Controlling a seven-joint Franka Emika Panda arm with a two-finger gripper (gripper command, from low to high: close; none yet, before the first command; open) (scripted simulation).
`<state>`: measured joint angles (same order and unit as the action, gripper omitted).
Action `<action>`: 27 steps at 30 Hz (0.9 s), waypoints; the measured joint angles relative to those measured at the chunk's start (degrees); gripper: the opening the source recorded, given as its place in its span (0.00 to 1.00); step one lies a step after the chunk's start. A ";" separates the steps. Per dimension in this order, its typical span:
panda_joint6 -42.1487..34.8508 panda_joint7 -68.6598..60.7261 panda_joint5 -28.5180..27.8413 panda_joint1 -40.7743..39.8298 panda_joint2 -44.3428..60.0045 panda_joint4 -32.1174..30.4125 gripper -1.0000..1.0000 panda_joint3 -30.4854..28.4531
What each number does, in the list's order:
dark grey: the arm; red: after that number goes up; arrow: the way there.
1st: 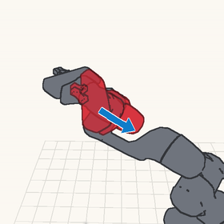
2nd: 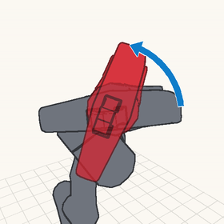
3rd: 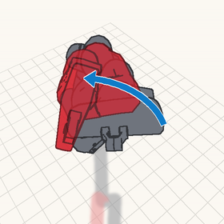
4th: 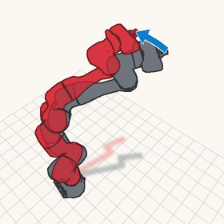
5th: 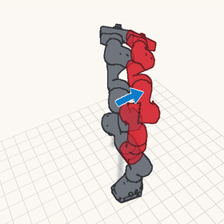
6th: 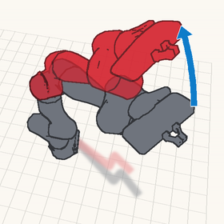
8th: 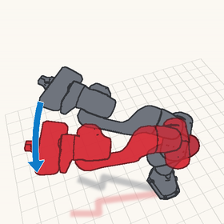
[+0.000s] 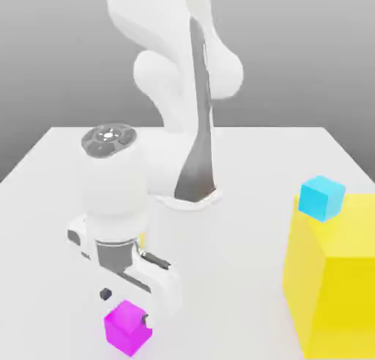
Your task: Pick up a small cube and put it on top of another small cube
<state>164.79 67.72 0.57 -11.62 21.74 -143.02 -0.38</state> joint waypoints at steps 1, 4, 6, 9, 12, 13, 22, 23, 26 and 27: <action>0.00 0.00 0.00 0.00 0.00 0.00 0.00 0.00; 0.05 0.06 -0.06 -0.01 0.00 0.00 0.00 0.01; 0.79 0.09 -0.10 -0.05 0.90 0.17 0.00 0.05; -2.17 0.15 -0.15 -0.09 -2.70 -0.50 0.00 0.06; -7.04 0.15 -0.33 0.00 -8.53 -1.46 0.00 0.07; -9.17 -0.67 -0.65 0.59 -9.73 -0.54 0.00 0.86; -31.37 -16.08 -1.88 11.15 -15.20 16.08 0.00 13.25; -33.87 -18.01 -1.80 12.96 -15.76 18.01 0.00 14.44; -41.35 -23.85 -1.47 18.26 -17.43 23.79 0.00 17.53; -43.86 -25.82 -1.33 19.95 -18.00 25.74 0.00 18.54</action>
<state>120.93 41.90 -0.76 8.33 3.74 -117.28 18.16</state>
